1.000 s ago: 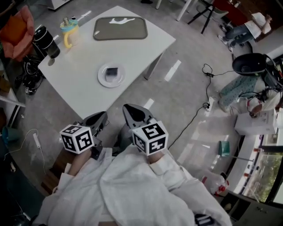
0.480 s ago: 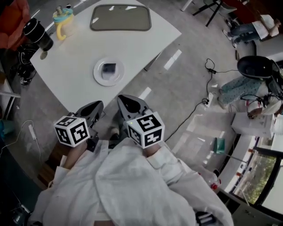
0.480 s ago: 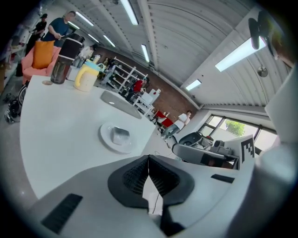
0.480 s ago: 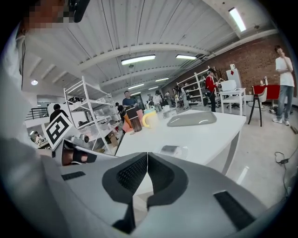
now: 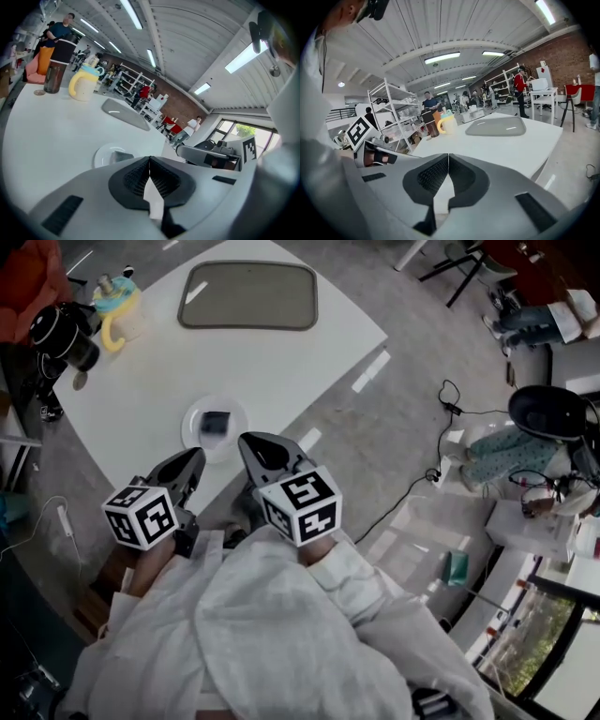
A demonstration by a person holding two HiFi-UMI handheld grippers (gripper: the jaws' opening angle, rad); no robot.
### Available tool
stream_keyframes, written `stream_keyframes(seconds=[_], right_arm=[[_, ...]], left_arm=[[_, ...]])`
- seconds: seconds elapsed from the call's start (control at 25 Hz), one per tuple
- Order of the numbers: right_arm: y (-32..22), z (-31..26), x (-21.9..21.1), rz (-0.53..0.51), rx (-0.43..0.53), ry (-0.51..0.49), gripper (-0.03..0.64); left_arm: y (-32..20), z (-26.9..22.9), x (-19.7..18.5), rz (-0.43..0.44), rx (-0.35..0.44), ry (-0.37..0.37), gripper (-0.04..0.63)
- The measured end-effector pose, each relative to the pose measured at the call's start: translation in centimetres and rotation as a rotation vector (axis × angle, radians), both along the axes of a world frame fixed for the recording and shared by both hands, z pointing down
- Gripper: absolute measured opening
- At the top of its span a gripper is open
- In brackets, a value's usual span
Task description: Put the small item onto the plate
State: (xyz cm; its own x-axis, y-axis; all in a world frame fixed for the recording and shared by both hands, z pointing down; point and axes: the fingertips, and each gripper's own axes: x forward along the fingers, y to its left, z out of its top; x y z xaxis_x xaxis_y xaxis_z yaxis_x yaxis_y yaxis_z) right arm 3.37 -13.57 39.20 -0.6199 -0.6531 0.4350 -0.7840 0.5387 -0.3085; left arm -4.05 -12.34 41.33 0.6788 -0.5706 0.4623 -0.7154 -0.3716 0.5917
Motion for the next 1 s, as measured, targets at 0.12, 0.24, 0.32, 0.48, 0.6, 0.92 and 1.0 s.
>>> stream_keyframes(seconds=[0.12, 0.24, 0.32, 0.48, 0.6, 0.92, 1.0], right_arm=[[-1.8, 0.0, 0.7, -0.049, -0.001, 0.003, 0.015], [-3.5, 0.5, 1.6, -0.085, -0.014, 0.004, 0.015], [-4.6, 0.8, 2.2, -0.101, -0.023, 0.001, 0.015], [-5.7, 1.4, 2.7, -0.140, -0.034, 0.001, 0.015], [-5.8, 1.8, 2.5, -0.173, -0.043, -0.003, 0.015], [-5.9, 2.6, 1.5, -0.199, -0.070, -0.009, 0.015], [-5.7, 3.0, 1.3, -0.197, -0.080, -0.002, 0.015]], left_arm=[[-1.8, 0.1, 0.7, -0.039, -0.011, 0.006, 0.011], [-3.4, 0.5, 1.4, -0.065, -0.018, -0.006, 0.011], [-4.4, 0.6, 1.8, -0.091, -0.020, -0.010, 0.011], [-5.7, 0.8, 2.4, -0.139, -0.024, -0.002, 0.011], [-5.9, 1.1, 2.4, -0.154, -0.034, -0.006, 0.011], [-6.0, 2.6, 0.9, -0.187, -0.080, -0.003, 0.011], [-5.9, 2.8, 1.0, -0.172, -0.085, 0.000, 0.011]])
